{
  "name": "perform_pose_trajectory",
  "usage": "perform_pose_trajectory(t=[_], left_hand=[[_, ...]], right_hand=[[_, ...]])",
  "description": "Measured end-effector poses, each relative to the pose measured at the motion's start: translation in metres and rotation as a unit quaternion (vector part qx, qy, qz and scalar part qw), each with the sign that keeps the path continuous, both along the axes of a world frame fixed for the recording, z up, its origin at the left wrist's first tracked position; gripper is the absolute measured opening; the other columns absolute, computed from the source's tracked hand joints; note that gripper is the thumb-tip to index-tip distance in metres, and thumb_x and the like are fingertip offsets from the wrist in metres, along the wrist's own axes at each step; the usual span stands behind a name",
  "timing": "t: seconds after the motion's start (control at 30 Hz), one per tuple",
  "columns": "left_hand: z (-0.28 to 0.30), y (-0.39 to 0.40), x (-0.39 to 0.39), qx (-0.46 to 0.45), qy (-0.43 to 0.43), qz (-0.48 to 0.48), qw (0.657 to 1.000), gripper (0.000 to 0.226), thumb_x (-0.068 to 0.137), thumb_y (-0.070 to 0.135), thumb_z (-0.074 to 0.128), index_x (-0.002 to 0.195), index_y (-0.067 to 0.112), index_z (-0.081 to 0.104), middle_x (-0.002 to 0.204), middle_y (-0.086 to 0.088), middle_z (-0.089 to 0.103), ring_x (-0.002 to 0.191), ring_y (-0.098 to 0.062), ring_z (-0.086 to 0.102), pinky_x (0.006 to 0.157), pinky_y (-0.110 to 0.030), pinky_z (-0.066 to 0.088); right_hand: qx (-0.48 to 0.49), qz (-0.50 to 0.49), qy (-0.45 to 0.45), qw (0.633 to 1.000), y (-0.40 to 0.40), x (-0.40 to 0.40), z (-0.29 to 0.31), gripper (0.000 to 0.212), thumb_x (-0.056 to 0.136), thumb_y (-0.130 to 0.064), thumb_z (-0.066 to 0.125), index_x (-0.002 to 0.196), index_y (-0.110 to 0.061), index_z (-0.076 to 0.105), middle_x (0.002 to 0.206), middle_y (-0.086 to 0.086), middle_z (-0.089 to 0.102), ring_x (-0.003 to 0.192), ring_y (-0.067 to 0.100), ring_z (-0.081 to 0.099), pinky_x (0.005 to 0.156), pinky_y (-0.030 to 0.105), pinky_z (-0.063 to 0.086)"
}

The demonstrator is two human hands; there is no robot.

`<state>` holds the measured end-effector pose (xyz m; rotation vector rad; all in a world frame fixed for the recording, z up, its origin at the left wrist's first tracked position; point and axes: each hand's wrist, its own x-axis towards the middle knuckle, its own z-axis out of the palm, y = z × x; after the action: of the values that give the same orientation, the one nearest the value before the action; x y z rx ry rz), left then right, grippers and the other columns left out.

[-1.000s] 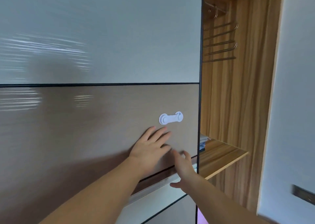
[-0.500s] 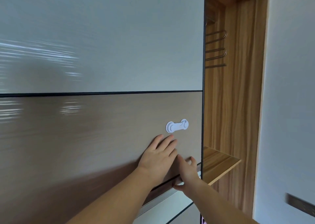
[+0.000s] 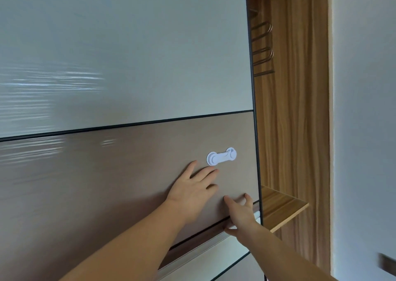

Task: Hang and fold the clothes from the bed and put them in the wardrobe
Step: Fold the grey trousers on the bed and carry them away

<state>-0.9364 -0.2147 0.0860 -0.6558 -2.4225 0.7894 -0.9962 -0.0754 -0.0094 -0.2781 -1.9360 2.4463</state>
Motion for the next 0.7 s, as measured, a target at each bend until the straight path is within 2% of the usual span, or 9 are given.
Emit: perform_pose_trajectory(t=[0.1,0.27,0.33,0.47,0.6,0.7], left_hand=[[0.001,0.020,-0.020,0.002,-0.009,-0.013,1.000,0.060,0.081,0.022,0.062,0.137,0.020,0.039,0.162,-0.005,0.001,0.147,-0.017,-0.008,0.112,-0.049,-0.019],[0.002,0.060,-0.059,-0.004,-0.007,-0.041,0.999,0.055,0.080,0.022,0.064,0.132,0.016,0.047,0.159,-0.006,0.010,0.146,-0.019,-0.007,0.113,-0.050,-0.017],[0.001,0.078,-0.077,-0.014,-0.004,-0.048,0.999,0.052,0.082,0.023,0.064,0.131,0.016,0.050,0.157,-0.007,0.013,0.147,-0.021,-0.005,0.114,-0.051,-0.016],[0.001,0.115,-0.115,-0.027,-0.004,-0.065,0.997,0.040,0.087,0.018,0.055,0.128,0.014,0.055,0.152,-0.008,0.024,0.146,-0.023,0.002,0.114,-0.051,-0.016],[0.007,0.152,-0.140,-0.048,-0.019,-0.066,0.997,0.040,0.090,0.015,0.050,0.130,0.015,0.055,0.149,-0.006,0.030,0.146,-0.022,0.007,0.115,-0.049,-0.016],[0.009,0.174,-0.159,-0.062,-0.022,-0.067,0.996,0.040,0.092,0.017,0.048,0.132,0.016,0.054,0.151,-0.007,0.031,0.146,-0.023,0.009,0.117,-0.046,-0.014]], right_hand=[[-0.006,0.011,0.008,1.000,0.026,-0.017,-0.003,0.075,0.088,-0.034,0.065,0.145,-0.045,0.018,0.138,0.003,0.035,0.107,0.028,0.044,0.070,0.043,0.053],[-0.005,-0.005,0.011,1.000,0.067,-0.050,-0.008,0.078,0.085,-0.034,0.069,0.145,-0.045,0.020,0.140,0.000,0.038,0.109,0.025,0.044,0.085,0.052,0.053],[-0.003,-0.019,0.005,1.000,0.080,-0.064,-0.010,0.075,0.086,-0.034,0.068,0.145,-0.044,0.022,0.133,0.000,0.042,0.110,0.024,0.045,0.084,0.051,0.055],[0.010,-0.033,-0.020,0.999,0.104,-0.089,-0.013,0.071,0.085,-0.035,0.066,0.142,-0.045,0.025,0.118,-0.003,0.042,0.110,0.023,0.042,0.071,0.048,0.059],[0.011,-0.033,-0.041,0.999,0.126,-0.107,-0.022,0.073,0.087,-0.036,0.064,0.145,-0.046,0.021,0.127,-0.002,0.040,0.113,0.023,0.037,0.064,0.044,0.058],[-0.010,-0.035,-0.040,0.999,0.143,-0.122,-0.027,0.073,0.088,-0.036,0.063,0.146,-0.046,0.020,0.130,-0.002,0.040,0.113,0.023,0.037,0.072,0.048,0.058]])
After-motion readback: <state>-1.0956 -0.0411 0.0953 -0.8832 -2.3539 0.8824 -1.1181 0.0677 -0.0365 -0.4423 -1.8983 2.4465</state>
